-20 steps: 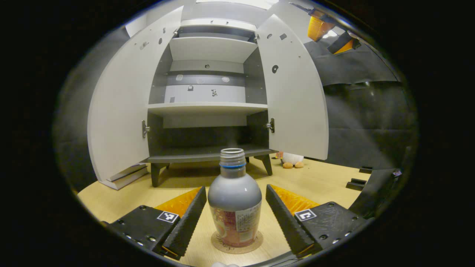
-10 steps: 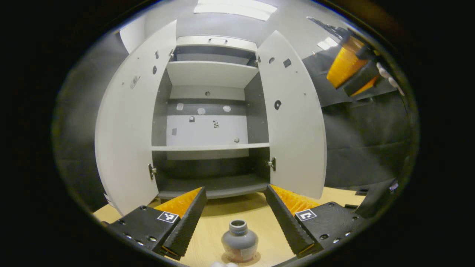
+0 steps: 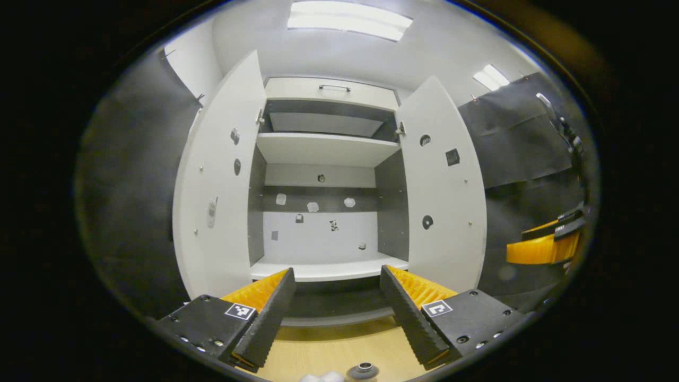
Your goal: Grasp the bottle in the cabinet with the left hand and place it on the coaster, then close the right door with the right hand and the left door with the left hand.
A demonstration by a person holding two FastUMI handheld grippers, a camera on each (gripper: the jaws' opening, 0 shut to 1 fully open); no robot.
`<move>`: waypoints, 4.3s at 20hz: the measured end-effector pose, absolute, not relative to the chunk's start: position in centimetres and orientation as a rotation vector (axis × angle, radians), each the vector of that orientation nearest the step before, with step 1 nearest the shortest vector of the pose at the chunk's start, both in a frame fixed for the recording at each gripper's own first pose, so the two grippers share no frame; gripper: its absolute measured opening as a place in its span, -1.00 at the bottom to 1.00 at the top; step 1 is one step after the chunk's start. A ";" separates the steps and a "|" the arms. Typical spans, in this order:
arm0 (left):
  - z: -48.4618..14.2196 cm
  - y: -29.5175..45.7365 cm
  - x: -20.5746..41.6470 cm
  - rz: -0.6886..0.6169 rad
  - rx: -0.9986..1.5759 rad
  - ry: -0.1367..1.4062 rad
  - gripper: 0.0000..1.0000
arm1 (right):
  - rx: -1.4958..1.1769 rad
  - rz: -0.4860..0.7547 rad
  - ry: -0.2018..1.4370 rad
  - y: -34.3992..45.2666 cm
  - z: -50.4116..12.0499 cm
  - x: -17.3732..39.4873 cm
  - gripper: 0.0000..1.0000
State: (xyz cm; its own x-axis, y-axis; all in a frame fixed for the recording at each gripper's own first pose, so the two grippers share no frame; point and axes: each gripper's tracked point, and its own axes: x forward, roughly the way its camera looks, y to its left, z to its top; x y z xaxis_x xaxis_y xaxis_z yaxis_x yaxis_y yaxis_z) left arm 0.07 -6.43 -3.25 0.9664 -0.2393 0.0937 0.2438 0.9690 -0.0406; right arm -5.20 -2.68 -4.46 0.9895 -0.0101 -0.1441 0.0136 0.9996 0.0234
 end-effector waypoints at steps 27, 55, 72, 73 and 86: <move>-3.3 -7.5 -4.5 0.178 -0.002 0.140 0.96 | 0.087 0.282 0.066 -19.5 3.0 15.1 0.99; -4.9 5.1 -5.3 0.165 -0.068 0.161 1.00 | 0.010 0.234 0.055 -6.5 4.3 13.8 0.89; -4.6 8.5 -5.0 0.178 -0.048 0.143 1.00 | -0.014 0.349 0.077 0.7 3.1 10.3 0.94; -4.4 9.2 -4.8 0.185 -0.046 0.134 1.00 | -0.013 0.341 0.081 0.7 2.9 9.9 0.94; -1.4 21.2 1.4 0.177 -0.012 0.082 1.00 | 0.020 0.131 0.117 -1.1 0.0 3.0 0.95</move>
